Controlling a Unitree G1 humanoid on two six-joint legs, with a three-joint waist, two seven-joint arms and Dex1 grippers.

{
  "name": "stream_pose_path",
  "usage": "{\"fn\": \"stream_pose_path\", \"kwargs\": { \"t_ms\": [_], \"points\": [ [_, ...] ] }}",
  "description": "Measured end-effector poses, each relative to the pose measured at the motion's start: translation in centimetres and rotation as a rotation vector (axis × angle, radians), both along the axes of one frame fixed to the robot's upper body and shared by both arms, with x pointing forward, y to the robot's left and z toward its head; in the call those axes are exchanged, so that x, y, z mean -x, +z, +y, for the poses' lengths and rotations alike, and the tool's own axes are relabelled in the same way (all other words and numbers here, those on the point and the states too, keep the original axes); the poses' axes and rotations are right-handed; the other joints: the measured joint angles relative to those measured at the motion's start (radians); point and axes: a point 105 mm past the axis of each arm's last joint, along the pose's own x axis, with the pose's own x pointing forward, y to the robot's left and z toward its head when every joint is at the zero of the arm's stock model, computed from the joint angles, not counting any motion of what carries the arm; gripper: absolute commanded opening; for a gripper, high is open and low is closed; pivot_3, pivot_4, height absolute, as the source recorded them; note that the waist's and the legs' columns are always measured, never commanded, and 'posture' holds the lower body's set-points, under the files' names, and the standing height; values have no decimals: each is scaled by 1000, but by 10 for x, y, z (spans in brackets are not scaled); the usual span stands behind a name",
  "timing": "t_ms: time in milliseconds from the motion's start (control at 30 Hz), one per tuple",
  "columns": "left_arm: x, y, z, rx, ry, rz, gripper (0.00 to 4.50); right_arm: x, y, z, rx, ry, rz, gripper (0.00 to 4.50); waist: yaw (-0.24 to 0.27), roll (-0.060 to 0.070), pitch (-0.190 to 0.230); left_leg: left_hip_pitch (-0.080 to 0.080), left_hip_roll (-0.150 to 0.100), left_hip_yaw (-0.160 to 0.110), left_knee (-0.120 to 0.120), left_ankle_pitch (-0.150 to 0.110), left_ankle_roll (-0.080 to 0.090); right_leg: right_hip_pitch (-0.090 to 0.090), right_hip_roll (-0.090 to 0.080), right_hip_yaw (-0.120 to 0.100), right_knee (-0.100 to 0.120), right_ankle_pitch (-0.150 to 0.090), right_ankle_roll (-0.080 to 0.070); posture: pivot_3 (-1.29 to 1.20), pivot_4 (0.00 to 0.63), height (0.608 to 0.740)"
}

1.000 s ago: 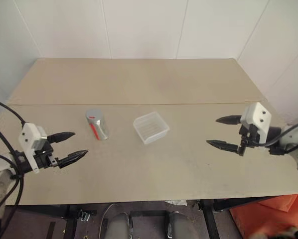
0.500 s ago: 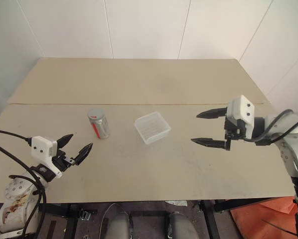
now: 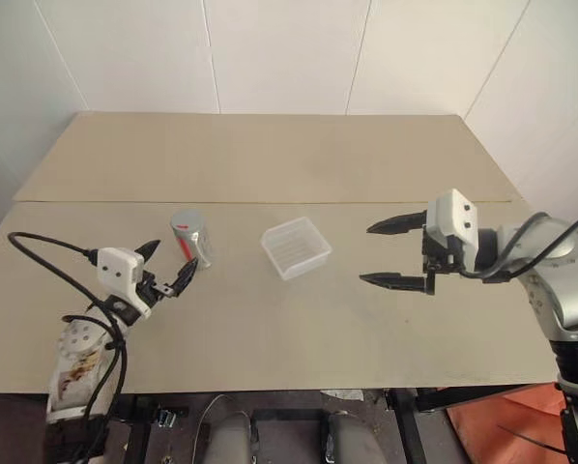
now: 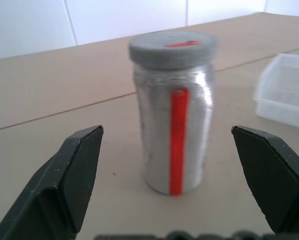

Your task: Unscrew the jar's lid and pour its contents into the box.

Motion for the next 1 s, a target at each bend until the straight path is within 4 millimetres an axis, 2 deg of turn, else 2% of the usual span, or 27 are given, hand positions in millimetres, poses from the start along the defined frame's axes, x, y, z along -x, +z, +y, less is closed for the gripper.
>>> {"fn": "stream_pose_path", "kwargs": {
  "t_ms": [100, 333, 767, 1000],
  "points": [
    [-12, -2, 0, 5, 11, -11, 4464, 1, -1, 3, -2, 10, 2, 4492, 0, 0, 0, 0, 0, 0, 0, 0, 0, 0, 0, 0, 0, 0, 0, 0, 150, 740],
    [-24, -6, -9, 1, -9, -19, 4464, 5, 1, 8, 5, 33, -18, 4492, 0, 0, 0, 0, 0, 0, 0, 0, 0, 0, 0, 0, 0, 1, 1, 0, 150, 740],
    [-34, -10, -28, 8, -37, -21, 4464, 12, -2, 10, 13, 42, -25, 4492, 0, 0, 0, 0, 0, 0, 0, 0, 0, 0, 0, 0, 0, 1, 1, 0, 150, 740],
    [-37, -15, -36, 50, 59, -33, 4464, 14, -1, 13, 15, 52, -29, 4492, 0, 0, 0, 0, 0, -7, 0, 0, 0, 0, 0, 0, 0, 1, 1, 0, 150, 740]
  ]
}}
